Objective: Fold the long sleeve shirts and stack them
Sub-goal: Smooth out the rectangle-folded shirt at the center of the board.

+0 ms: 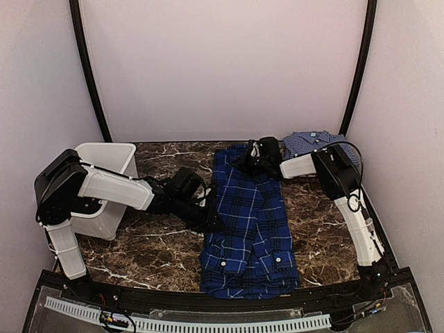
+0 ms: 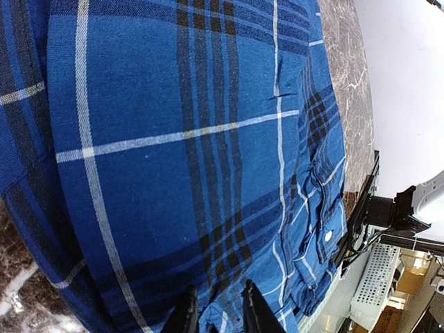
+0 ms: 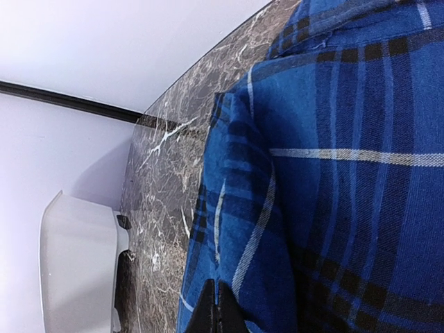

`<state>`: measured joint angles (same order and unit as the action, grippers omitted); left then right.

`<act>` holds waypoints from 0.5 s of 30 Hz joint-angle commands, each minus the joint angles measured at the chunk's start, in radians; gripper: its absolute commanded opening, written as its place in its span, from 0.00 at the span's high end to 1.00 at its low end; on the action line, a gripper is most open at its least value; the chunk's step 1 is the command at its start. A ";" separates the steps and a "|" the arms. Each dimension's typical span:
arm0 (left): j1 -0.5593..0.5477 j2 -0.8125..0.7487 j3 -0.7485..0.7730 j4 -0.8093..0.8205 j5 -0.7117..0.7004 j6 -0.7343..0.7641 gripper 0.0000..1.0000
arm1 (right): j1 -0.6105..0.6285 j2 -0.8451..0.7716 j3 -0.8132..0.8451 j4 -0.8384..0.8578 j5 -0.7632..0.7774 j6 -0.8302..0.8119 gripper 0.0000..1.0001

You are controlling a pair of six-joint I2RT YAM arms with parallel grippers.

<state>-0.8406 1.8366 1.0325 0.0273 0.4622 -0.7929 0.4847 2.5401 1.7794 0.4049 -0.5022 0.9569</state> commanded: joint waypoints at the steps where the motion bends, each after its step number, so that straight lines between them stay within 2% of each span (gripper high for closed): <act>1: -0.002 0.001 0.012 -0.018 -0.003 0.010 0.79 | 0.000 0.040 0.060 0.027 0.048 0.059 1.00; 15: -0.003 0.007 0.004 -0.003 0.007 0.007 0.79 | -0.001 0.127 0.239 -0.207 0.109 0.019 1.00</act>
<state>-0.8406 1.8439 1.0321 0.0280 0.4629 -0.7929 0.4843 2.6328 1.9671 0.2726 -0.4183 1.0092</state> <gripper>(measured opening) 0.213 0.003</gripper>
